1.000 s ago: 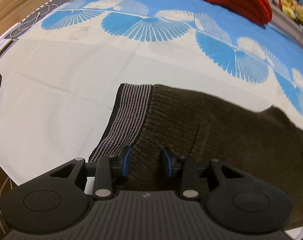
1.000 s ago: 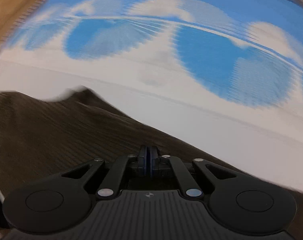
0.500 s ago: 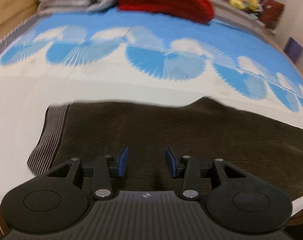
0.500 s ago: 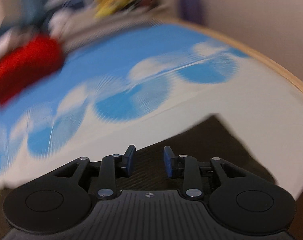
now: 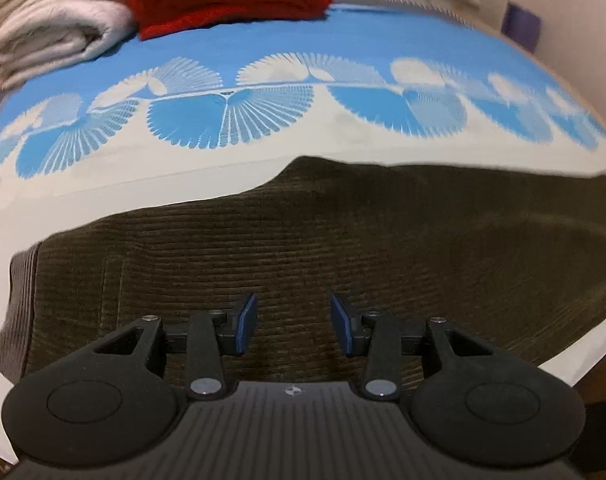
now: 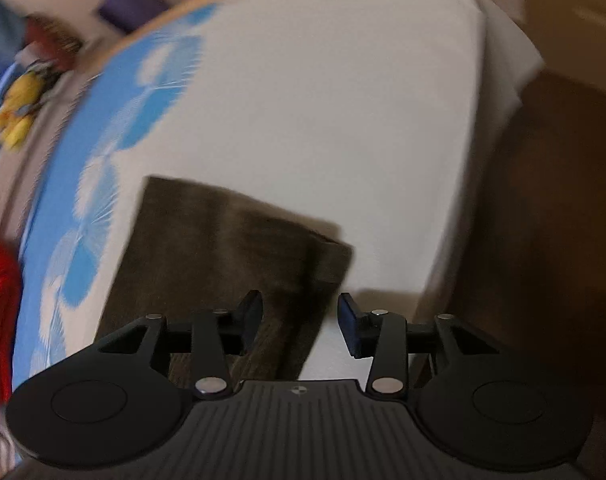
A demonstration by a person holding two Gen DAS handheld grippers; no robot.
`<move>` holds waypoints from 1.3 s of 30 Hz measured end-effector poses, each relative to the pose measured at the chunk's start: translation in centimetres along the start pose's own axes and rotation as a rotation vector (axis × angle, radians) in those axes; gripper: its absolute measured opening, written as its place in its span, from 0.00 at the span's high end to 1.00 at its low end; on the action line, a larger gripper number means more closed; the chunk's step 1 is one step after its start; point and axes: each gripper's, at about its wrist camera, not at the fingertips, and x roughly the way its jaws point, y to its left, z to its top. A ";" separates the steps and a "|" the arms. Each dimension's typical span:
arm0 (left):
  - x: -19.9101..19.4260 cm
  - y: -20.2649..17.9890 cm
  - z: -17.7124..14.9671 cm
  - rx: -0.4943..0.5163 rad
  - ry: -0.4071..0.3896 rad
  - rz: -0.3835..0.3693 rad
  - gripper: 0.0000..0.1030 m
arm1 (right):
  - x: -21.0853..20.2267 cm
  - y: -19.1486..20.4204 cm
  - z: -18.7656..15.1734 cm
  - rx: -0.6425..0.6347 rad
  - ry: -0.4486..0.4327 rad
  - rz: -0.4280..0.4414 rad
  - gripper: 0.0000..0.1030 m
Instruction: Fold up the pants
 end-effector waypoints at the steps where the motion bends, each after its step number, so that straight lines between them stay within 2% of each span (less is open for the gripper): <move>1: 0.3 -0.3 -0.1 0.018 0.003 0.015 0.56 | 0.4 0.3 -0.3 0.027 0.007 0.001 0.57; 3: 0.7 -0.3 -0.1 0.017 0.008 0.027 0.56 | 1.4 0.4 -0.4 0.049 0.018 0.009 0.57; 6: 1.0 0.5 0.1 -0.016 0.013 0.018 0.56 | 2.1 1.5 -0.5 0.008 0.005 -0.005 0.57; 7: 0.9 0.8 0.1 -0.024 0.013 0.017 0.56 | 2.1 1.9 -0.4 -0.005 0.001 -0.011 0.62; 8: 0.9 1.1 0.2 -0.031 0.012 0.017 0.56 | 2.0 2.1 -0.5 -0.021 -0.007 -0.017 0.75; 10: 0.7 1.7 0.4 -0.042 0.007 0.019 0.56 | 1.3 2.9 -0.6 -0.041 -0.037 -0.022 0.80; 13: 0.3 2.8 0.5 -0.073 -0.004 0.027 0.56 | -1.2 6.1 -1.8 -0.156 -0.148 -0.052 0.82; 15: -0.1 3.5 0.4 -0.102 -0.008 0.028 0.56 | -3.4 9.9 -3.9 -0.300 -0.258 -0.041 0.83; 19: -0.7 5.5 0.0 -0.158 -0.012 0.032 0.56 | -8.2 18.9 -12.9 -0.734 -0.484 0.048 0.83; 21: -0.9 6.6 -0.4 -0.185 -0.011 0.045 0.56 | -10.0 22.3 -19.8 -0.969 -0.580 0.142 0.83; 23: -0.9 7.6 -0.7 -0.215 -0.006 0.055 0.56 | -11.1 24.4 -26.4 -1.167 -0.619 0.260 0.83; 25: -1.0 8.7 -1.2 -0.245 0.000 0.058 0.56 | -11.5 25.5 -33.0 -1.330 -0.596 0.379 0.83; 28: -1.1 10.1 -1.7 -0.280 0.012 0.061 0.56 | -10.3 25.5 -41.8 -1.534 -0.485 0.497 0.83; 30: -1.2 10.9 -1.9 -0.299 0.016 0.061 0.56 | -8.4 24.6 -47.4 -1.697 -0.347 0.538 0.83; 32: -1.4 11.4 -2.1 -0.311 0.018 0.060 0.56 | -6.4 23.6 -51.3 -1.831 -0.225 0.519 0.83; 34: -1.4 11.6 -2.2 -0.321 0.021 0.058 0.56 | -5.0 22.8 -53.2 -1.880 -0.183 0.455 0.83; 37: -1.5 11.8 -2.2 -0.321 0.020 0.045 0.56 | -5.4 22.8 -54.4 -1.939 -0.238 0.420 0.83; 39: -1.4 11.8 -2.0 -0.319 0.018 0.040 0.56 | -5.7 22.3 -54.9 -2.023 -0.240 0.420 0.78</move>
